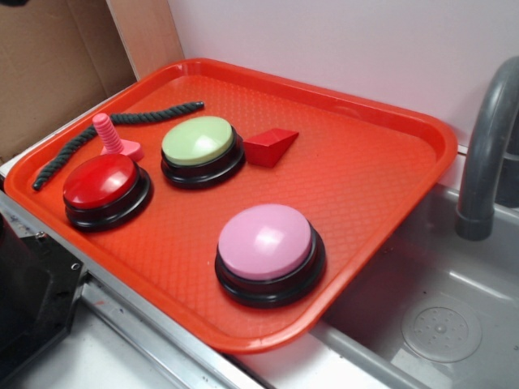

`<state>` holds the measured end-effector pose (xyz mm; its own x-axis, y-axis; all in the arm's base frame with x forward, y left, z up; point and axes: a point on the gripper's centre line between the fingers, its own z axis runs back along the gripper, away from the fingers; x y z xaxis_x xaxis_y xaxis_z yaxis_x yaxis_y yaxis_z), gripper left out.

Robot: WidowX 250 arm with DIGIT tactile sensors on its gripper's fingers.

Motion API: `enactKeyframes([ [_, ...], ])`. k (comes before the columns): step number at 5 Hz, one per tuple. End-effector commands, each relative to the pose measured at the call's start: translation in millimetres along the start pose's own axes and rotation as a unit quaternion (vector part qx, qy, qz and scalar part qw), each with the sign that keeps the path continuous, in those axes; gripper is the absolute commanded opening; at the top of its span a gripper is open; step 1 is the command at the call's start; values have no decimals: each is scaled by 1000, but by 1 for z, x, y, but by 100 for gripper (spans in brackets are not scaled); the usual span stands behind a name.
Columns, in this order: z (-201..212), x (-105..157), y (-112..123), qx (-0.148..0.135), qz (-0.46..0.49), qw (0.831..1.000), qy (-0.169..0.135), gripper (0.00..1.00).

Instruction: Push the green button.

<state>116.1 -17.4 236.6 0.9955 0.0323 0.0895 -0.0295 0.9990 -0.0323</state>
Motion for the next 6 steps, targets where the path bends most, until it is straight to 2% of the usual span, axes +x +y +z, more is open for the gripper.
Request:
enactKeyframes([
  [1,0,0,0,0,0,1000,0,100],
  [2,-49,15,31,19,8,998,58,100],
  [3,-76,40,52,40,7,996,84,100],
  [4,-103,74,71,65,10,996,56,100],
  [5,-126,97,76,79,12,996,34,100],
  [6,-145,113,62,90,-3,996,23,100],
])
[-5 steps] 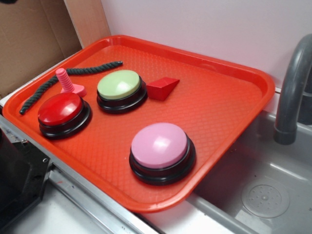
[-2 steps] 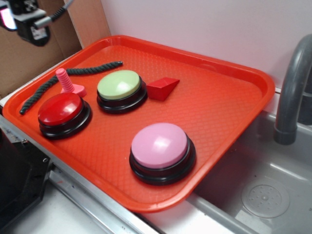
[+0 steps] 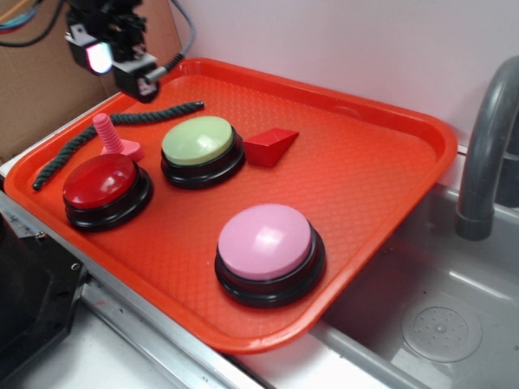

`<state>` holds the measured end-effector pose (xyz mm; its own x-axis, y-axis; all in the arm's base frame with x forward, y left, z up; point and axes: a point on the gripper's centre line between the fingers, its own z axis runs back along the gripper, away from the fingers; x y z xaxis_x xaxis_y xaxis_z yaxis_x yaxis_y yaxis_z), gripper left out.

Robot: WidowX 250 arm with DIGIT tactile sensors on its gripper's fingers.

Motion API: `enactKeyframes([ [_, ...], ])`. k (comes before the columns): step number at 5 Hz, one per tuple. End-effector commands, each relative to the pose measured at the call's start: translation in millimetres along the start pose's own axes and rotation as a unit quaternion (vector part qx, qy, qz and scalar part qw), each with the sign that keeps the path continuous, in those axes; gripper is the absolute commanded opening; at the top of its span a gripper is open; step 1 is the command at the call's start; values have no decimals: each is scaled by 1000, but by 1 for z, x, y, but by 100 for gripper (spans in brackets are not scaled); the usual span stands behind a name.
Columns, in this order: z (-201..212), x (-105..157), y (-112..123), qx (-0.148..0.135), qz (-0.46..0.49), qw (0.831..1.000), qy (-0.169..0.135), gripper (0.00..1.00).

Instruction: Push the green button.

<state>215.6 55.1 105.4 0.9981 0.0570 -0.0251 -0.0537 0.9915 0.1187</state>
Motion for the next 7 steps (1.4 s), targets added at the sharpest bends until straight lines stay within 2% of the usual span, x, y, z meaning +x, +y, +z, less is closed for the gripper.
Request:
enactKeyframes([
  [1,-24,22,-33,-16,-27,999,-40,100],
  [2,-37,27,-48,-28,-29,999,-29,100],
  [3,-39,26,-46,-17,-22,999,-18,100],
  [4,-50,21,-36,-21,-14,1000,-7,100],
  [5,-41,16,-31,-14,-13,1000,-13,100],
  [6,-12,9,-22,4,0,1000,-22,100],
  [7,5,4,-13,3,9,999,-34,100],
])
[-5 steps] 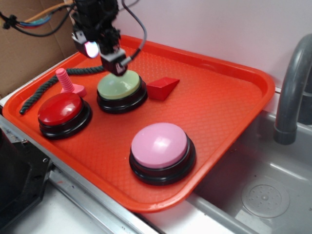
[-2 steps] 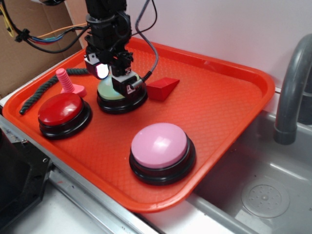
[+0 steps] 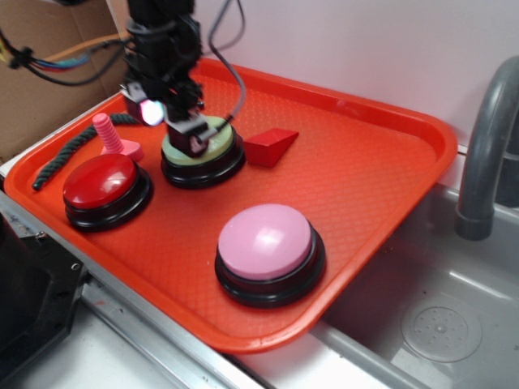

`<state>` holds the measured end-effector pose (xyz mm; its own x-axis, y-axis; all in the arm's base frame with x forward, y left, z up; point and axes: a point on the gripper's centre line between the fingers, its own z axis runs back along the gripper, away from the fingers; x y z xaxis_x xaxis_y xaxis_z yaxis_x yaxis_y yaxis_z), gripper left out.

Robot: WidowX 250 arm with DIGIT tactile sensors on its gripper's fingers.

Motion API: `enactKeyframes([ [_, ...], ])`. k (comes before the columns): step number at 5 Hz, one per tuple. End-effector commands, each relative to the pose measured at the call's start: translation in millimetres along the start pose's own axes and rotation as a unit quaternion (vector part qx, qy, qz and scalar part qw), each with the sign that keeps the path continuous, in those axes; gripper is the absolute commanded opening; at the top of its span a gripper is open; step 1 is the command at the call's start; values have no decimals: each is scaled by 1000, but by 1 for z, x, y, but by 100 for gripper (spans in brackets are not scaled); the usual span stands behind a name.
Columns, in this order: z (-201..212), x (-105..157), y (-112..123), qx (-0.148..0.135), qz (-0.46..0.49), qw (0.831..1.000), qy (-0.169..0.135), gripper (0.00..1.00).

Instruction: Push the green button.

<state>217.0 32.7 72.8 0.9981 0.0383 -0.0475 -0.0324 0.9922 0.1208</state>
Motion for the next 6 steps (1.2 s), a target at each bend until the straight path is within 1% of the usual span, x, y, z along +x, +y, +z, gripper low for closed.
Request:
enactKeyframes([
  [1,40,7,13,4,36,999,-33,100],
  [2,45,8,11,4,59,998,-31,100],
  [3,47,10,15,-2,45,999,-22,100],
  [5,51,8,17,-17,39,999,-28,100],
  [6,56,5,18,-19,41,998,-34,100],
])
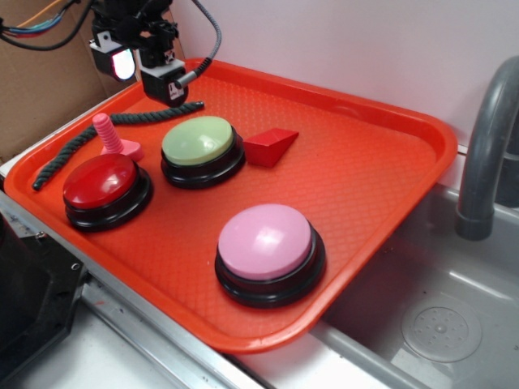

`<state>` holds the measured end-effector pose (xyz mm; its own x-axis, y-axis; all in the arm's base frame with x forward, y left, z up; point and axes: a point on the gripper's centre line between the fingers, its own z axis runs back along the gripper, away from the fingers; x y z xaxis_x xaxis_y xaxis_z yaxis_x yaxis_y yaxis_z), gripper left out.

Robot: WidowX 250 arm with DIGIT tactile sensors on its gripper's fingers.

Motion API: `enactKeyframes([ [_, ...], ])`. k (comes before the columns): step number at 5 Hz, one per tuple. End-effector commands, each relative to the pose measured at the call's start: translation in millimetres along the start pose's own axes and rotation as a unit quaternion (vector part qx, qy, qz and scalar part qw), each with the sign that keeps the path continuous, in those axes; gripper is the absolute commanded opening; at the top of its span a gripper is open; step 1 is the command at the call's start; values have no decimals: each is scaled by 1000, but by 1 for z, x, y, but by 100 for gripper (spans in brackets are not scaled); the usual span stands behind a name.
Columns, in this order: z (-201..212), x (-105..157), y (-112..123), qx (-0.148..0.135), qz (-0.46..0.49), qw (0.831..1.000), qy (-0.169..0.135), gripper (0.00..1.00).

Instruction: Push the green button.

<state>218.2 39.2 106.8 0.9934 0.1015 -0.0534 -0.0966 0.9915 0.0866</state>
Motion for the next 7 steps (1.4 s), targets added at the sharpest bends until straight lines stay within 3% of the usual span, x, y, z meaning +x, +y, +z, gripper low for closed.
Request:
enactKeyframes([
  [1,29,3,6,-1,10,999,-48,100],
  [6,47,-8,11,-1,26,998,-57,100],
  [7,51,-14,11,4,31,998,-48,100],
])
